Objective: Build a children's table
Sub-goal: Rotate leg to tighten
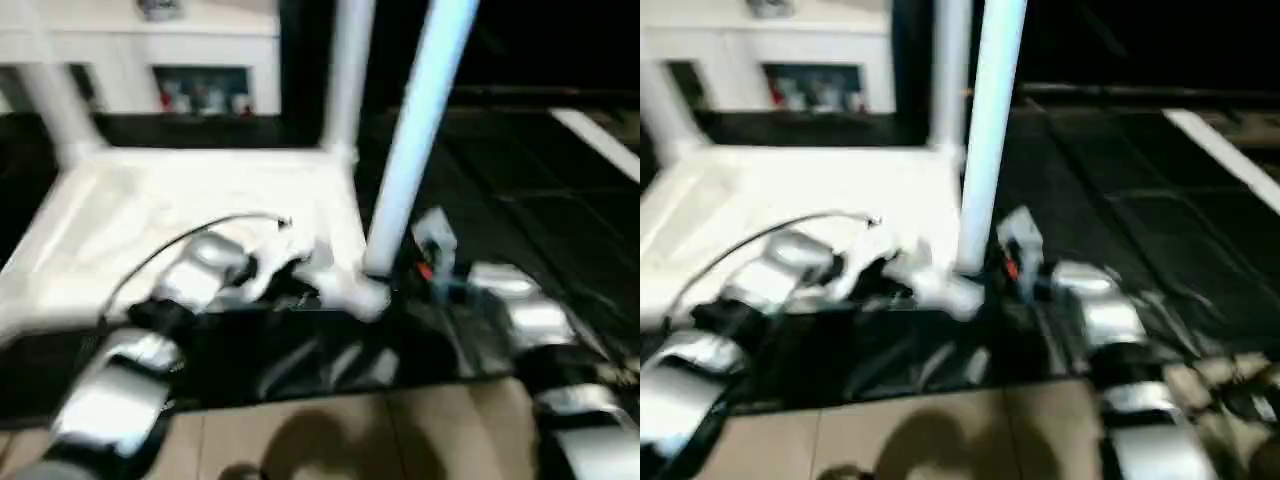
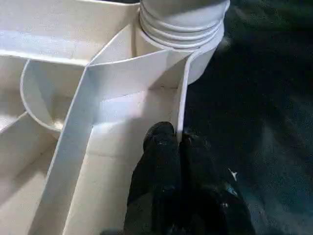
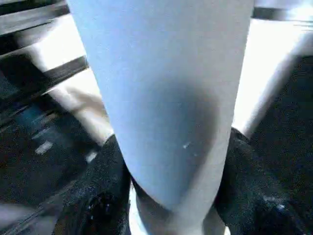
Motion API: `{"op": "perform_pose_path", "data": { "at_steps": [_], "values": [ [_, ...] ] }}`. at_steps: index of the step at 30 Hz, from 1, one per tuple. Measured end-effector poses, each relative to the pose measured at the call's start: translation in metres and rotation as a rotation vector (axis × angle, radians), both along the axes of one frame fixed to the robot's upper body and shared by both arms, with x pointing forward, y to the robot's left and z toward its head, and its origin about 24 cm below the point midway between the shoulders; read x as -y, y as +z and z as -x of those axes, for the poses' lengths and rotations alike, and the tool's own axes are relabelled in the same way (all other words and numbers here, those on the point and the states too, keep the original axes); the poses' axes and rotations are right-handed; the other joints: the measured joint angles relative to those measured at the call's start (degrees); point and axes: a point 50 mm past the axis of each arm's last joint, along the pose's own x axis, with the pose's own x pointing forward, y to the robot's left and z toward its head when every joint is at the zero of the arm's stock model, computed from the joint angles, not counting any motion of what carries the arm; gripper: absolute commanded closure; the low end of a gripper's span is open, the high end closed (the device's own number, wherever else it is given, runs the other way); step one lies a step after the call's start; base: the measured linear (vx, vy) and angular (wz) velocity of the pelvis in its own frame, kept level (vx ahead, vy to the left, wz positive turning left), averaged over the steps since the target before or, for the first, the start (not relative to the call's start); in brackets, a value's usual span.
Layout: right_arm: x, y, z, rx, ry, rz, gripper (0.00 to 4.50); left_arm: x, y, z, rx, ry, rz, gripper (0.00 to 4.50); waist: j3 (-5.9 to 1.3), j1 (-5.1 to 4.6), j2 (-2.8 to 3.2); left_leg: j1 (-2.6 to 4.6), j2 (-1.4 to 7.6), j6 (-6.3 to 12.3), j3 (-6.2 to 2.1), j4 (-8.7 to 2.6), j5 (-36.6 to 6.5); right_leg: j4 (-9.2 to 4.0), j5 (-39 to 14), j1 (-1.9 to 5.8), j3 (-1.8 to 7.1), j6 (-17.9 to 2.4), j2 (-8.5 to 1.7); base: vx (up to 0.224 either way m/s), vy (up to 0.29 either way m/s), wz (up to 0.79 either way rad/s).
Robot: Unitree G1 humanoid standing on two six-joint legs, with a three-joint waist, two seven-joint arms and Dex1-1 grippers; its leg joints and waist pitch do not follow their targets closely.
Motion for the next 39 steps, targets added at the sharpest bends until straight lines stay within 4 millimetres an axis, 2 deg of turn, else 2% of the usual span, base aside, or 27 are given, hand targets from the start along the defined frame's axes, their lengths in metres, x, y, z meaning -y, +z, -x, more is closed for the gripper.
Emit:
{"op": "perform_pose_path", "data": {
  "at_steps": [3,6,7,9,10,13,17,18,21,24,28,33,37,39],
  "values": [
    [-0.012,0.004,-0.011,-0.001,-0.149,0.019,2.47,0.007,0.000,-0.005,0.009,0.105,0.020,4.50,0.00,-0.73,0.01,-0.07,-0.01,0.00,-0.04,-0.15,0.00,0.01,0.07,-0.16,-0.06,-0.08,0.02,0.000,0.000,0.00],
    [-0.016,0.008,-0.017,0.019,-0.203,0.048,2.47,0.013,0.002,-0.007,0.023,0.146,0.029,4.50,0.00,-0.65,0.01,-0.23,-0.03,0.02,-0.04,-0.36,-0.01,-0.12,-0.04,-0.26,-0.09,0.07,0.04,0.000,0.000,0.00],
    [-0.016,0.008,-0.017,0.027,-0.203,0.049,2.13,0.013,0.002,-0.007,0.023,0.147,0.031,4.50,0.00,-0.61,0.00,-0.24,-0.05,0.04,-0.04,-0.43,-0.03,-0.19,-0.06,-0.26,-0.09,0.09,0.04,0.000,0.000,0.00],
    [-0.017,0.008,-0.017,0.042,-0.201,0.044,1.81,0.013,0.002,-0.007,0.028,0.145,0.032,4.50,0.00,-0.54,0.00,-0.26,-0.07,0.08,-0.01,-0.53,-0.06,-0.31,-0.08,-0.27,-0.09,0.07,0.04,0.000,0.000,0.00],
    [-0.017,0.008,-0.016,0.045,-0.200,0.042,1.82,0.012,0.003,-0.008,0.030,0.145,0.031,4.50,0.00,-0.56,0.00,-0.28,-0.07,0.09,0.00,-0.53,-0.06,-0.32,-0.08,-0.29,-0.10,0.07,0.04,0.000,0.000,0.00],
    [-0.017,0.006,-0.015,0.057,-0.187,0.037,1.42,0.011,0.003,-0.007,0.032,0.136,0.030,4.50,0.01,-0.58,0.00,-0.28,-0.07,0.10,0.01,-0.53,-0.06,-0.32,-0.07,-0.29,-0.09,0.07,0.04,0.000,0.000,0.00],
    [-0.017,0.006,-0.012,0.072,-0.137,0.020,1.12,0.005,0.002,-0.005,0.051,0.102,0.030,4.50,0.01,-0.76,0.00,-0.27,-0.05,0.09,0.00,-0.53,-0.06,-0.31,-0.07,-0.30,-0.10,0.07,0.04,0.000,0.000,0.00],
    [-0.015,0.005,-0.010,0.079,-0.115,0.017,0.93,0.003,0.003,-0.004,0.059,0.084,0.027,4.50,0.01,-0.74,0.00,-0.28,-0.05,0.09,0.00,-0.54,-0.06,-0.33,-0.07,-0.30,-0.10,0.07,0.04,0.000,0.000,0.00],
    [-0.006,0.002,-0.002,0.098,-0.004,0.003,0.84,-0.006,0.002,0.000,0.075,0.017,0.023,4.50,0.02,-0.54,0.02,-0.30,-0.05,0.11,0.01,-0.58,-0.07,-0.37,-0.07,-0.31,-0.11,0.07,0.04,0.000,0.000,0.00],
    [0.010,0.003,0.006,0.114,0.119,0.027,0.45,-0.015,0.002,0.005,0.088,-0.073,0.020,4.50,0.03,-0.29,0.03,-0.30,-0.04,0.10,0.01,-0.56,-0.07,-0.34,-0.07,-0.30,-0.12,0.07,0.04,0.000,0.000,0.00],
    [0.022,0.004,0.014,0.104,0.260,0.027,0.45,-0.032,0.004,0.014,0.072,-0.197,0.012,4.50,0.05,0.12,0.03,-0.31,0.05,0.08,0.01,-0.47,-0.05,-0.21,-0.07,-0.32,-0.16,0.07,0.06,0.000,0.000,0.00],
    [0.027,0.012,0.024,0.092,0.479,0.024,0.45,-0.043,0.007,0.024,0.051,-0.368,-0.028,4.50,0.06,1.76,0.01,-0.32,0.05,0.10,0.02,-0.32,-0.05,-0.20,-0.07,-0.22,-0.14,0.06,0.04,0.000,0.000,0.00],
    [0.027,0.011,0.031,0.059,0.629,0.052,0.45,-0.048,0.008,0.029,0.029,-0.463,-0.047,4.50,0.06,2.21,-0.03,-0.31,0.05,0.09,0.02,-0.29,-0.05,-0.19,-0.06,-0.18,-0.13,0.05,0.03,0.000,0.000,0.00],
    [0.024,0.009,0.034,0.045,0.674,0.060,0.71,-0.048,0.008,0.031,0.022,-0.493,-0.054,4.50,0.07,2.26,-0.05,-0.30,0.05,0.09,0.02,-0.29,-0.05,-0.17,-0.07,-0.18,-0.13,0.06,0.03,0.000,0.000,0.00]
  ]
}}
